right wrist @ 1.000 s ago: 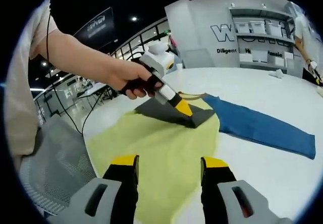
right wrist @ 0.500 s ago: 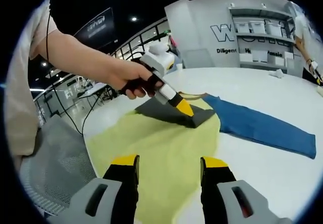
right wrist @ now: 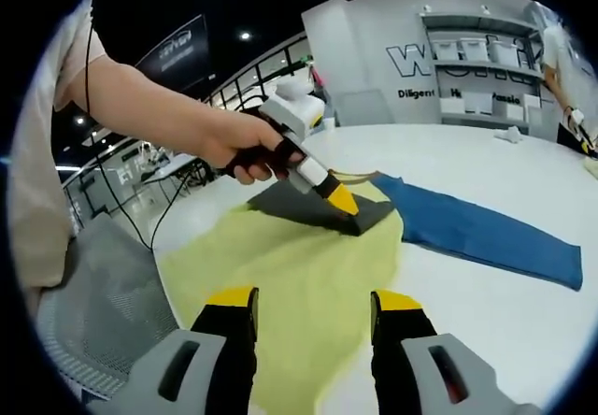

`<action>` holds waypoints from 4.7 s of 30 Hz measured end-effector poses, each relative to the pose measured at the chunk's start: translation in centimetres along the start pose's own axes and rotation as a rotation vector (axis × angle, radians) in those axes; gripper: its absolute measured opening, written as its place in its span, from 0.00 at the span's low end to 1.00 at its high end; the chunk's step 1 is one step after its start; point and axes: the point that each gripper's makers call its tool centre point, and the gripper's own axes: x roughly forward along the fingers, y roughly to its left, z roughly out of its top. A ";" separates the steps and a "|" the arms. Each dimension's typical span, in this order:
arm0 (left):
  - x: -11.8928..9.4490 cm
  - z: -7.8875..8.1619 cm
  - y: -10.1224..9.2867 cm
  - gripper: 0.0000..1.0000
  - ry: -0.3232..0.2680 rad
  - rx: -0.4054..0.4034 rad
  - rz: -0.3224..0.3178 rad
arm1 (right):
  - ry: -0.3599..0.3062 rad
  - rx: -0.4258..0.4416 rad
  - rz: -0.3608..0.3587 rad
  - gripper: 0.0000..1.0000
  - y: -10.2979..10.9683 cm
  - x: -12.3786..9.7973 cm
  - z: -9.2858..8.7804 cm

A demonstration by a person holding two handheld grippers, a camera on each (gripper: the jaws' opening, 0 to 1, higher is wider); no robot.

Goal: Fold the garment on the visible template until the final outline fits inside the template.

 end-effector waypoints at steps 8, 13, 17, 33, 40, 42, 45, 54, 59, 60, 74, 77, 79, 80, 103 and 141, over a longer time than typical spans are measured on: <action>-0.3 1.5 -1.4 0.01 -0.067 0.024 -0.046 | -0.003 0.000 0.002 0.44 0.1 0.1 0.2; 0.2 2.1 -3.1 0.01 -0.080 0.057 -0.079 | -0.003 0.003 0.002 0.44 0.1 -0.1 0.0; 0.6 2.0 -3.9 0.01 -0.080 0.075 -0.099 | -0.003 0.006 -0.001 0.44 -0.1 -0.2 0.0; 0.7 2.2 -5.2 0.01 -0.083 0.086 -0.145 | 0.002 -0.003 -0.006 0.44 -0.4 -0.4 0.1; -0.5 2.1 -3.8 0.01 -0.097 0.082 -0.119 | 0.003 -0.016 0.005 0.44 -0.1 0.1 0.7; -0.9 2.0 -3.3 0.00 -0.101 0.083 -0.108 | 0.003 -0.020 0.008 0.44 0.0 0.2 0.9; -1.5 1.9 -2.5 0.04 -0.111 0.078 -0.091 | 0.007 -0.026 0.014 0.45 0.1 0.4 1.0; -4.0 0.5 0.9 0.13 -0.141 0.068 -0.022 | 0.021 -0.043 0.032 0.45 0.6 1.0 1.2; -6.0 -0.7 3.1 0.12 -0.166 0.044 0.018 | 0.031 -0.051 0.041 0.45 0.8 1.4 1.2; -6.6 -1.0 3.7 0.12 -0.174 0.036 0.030 | 0.035 -0.052 0.043 0.45 0.9 1.6 1.1; -12.8 -4.8 9.0 0.13 -0.261 -0.045 0.147 | 0.073 -0.070 0.062 0.45 1.2 2.5 0.9; -13.7 -5.5 9.7 0.14 -0.275 -0.059 0.164 | 0.076 -0.070 0.064 0.45 1.3 2.7 1.0; -14.1 -6.0 10.1 0.15 -0.283 -0.069 0.172 | 0.079 -0.070 0.065 0.45 1.3 2.8 1.0; -14.4 -6.3 10.3 0.15 -0.286 -0.078 0.176 | 0.079 -0.071 0.066 0.45 1.4 2.8 1.1; -18.3 -9.5 10.6 0.37 -0.377 -0.001 0.213 | 0.080 -0.039 -0.019 0.50 -2.3 3.0 2.7; -19.5 -10.4 8.3 0.40 -0.404 0.118 0.224 | 0.078 0.253 -0.502 0.42 -21.1 -4.6 0.0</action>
